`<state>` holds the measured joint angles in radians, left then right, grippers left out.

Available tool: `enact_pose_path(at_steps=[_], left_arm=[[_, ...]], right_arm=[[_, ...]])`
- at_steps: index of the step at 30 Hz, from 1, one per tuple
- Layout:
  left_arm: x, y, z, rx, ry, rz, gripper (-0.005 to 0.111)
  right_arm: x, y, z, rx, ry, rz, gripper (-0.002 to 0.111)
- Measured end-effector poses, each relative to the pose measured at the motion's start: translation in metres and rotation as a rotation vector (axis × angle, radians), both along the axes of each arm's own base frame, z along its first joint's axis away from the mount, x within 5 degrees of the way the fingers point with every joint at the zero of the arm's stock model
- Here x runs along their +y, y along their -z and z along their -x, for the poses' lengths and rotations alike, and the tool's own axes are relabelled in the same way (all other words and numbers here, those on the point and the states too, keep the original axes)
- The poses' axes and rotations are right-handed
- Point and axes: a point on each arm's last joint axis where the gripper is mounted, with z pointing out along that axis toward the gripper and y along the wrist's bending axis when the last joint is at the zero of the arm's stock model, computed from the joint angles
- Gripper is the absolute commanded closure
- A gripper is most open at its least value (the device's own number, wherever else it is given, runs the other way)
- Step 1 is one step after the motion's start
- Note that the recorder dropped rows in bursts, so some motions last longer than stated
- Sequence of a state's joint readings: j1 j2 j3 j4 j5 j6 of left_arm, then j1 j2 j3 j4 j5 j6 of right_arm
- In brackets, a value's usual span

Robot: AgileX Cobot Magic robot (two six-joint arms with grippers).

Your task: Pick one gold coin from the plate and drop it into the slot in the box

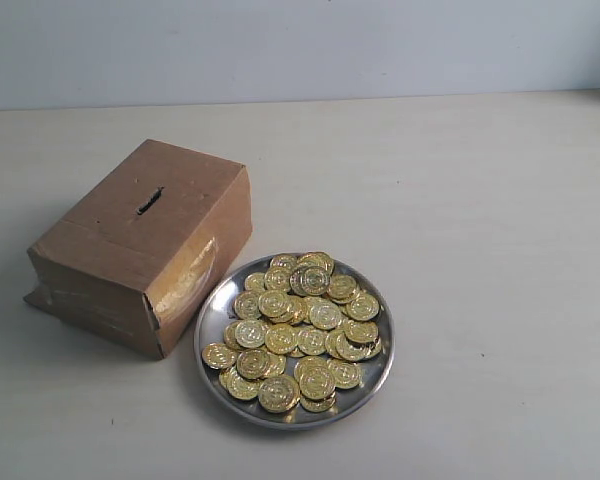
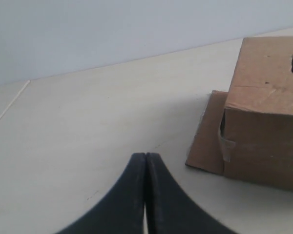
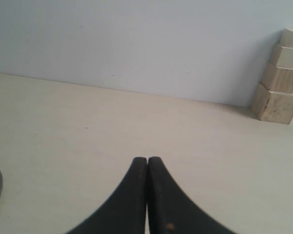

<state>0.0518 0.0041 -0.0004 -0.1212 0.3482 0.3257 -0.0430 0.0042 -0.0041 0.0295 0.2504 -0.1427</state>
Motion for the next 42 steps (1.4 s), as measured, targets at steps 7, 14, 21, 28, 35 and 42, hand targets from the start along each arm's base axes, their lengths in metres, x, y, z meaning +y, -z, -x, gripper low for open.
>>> enact_pose_path(at_steps=[7, 14, 21, 28, 35, 42], left_arm=[[-0.0010, 0.0002, 0.0000, 0.002, -0.005, 0.060, 0.107], [-0.0013, 0.0007, 0.0002, 0.008, -0.009, 0.084, 0.107], [-0.0014, 0.0007, 0.0002, 0.008, -0.015, 0.113, 0.107], [-0.0015, 0.0007, 0.0002, 0.008, -0.015, 0.115, 0.107], [-0.0015, 0.0007, 0.0002, 0.008, -0.015, 0.115, 0.107], [-0.0015, 0.0007, 0.0002, 0.008, -0.015, 0.115, 0.107]], right_arm=[[0.0001, 0.0006, 0.0001, 0.006, 0.001, -0.009, 0.108], [0.0001, 0.0014, 0.0002, 0.015, 0.000, -0.009, 0.108], [0.0001, 0.0014, 0.0002, 0.015, 0.000, -0.009, 0.108], [0.0001, 0.0014, 0.0002, 0.015, 0.000, -0.009, 0.108], [0.0001, 0.0014, 0.0002, 0.015, 0.000, -0.009, 0.108], [0.0001, 0.0014, 0.0002, 0.015, 0.000, -0.009, 0.108]])
